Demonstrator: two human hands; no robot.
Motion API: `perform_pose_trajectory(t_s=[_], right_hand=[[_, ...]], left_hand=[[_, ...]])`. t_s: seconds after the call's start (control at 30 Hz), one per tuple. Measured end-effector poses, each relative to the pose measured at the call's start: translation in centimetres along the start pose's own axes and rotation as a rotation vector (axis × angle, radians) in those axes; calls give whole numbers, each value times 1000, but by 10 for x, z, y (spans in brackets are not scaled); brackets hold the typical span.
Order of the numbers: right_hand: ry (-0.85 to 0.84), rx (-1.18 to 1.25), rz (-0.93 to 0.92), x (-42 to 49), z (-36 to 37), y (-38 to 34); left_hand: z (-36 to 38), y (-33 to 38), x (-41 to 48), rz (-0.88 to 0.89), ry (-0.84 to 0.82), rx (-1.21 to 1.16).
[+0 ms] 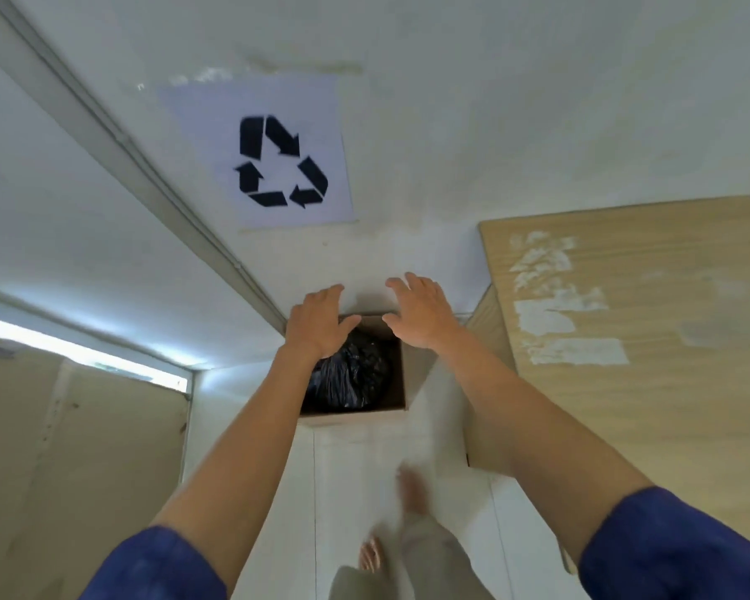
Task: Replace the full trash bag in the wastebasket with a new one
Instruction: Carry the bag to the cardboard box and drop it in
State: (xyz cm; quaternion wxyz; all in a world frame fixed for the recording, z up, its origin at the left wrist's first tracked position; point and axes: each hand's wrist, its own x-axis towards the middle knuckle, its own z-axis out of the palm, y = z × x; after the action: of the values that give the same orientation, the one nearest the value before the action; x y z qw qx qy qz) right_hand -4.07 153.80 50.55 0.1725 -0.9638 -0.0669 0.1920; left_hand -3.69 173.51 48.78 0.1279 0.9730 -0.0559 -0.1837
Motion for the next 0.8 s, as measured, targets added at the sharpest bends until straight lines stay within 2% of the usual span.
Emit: perform_pose_trajectory(t_s=[0.23,0.4,0.47,0.63,0.8], right_hand=[[187,-18,33,-108,-71,-5],[241,-24,75,-213,-100,12],[237,-10,78,-227,-105,20],[310,-15,202,-313,-118,80],[348,-12,330,-390,-114,171]], left_hand=[[-54,73,-84,162,124,136],[-79,131,-154,288,180,229],[-84,146,-159,285,170,238],[-77,231,-197,441,189,269],[-36,341,-219,567,147,302]])
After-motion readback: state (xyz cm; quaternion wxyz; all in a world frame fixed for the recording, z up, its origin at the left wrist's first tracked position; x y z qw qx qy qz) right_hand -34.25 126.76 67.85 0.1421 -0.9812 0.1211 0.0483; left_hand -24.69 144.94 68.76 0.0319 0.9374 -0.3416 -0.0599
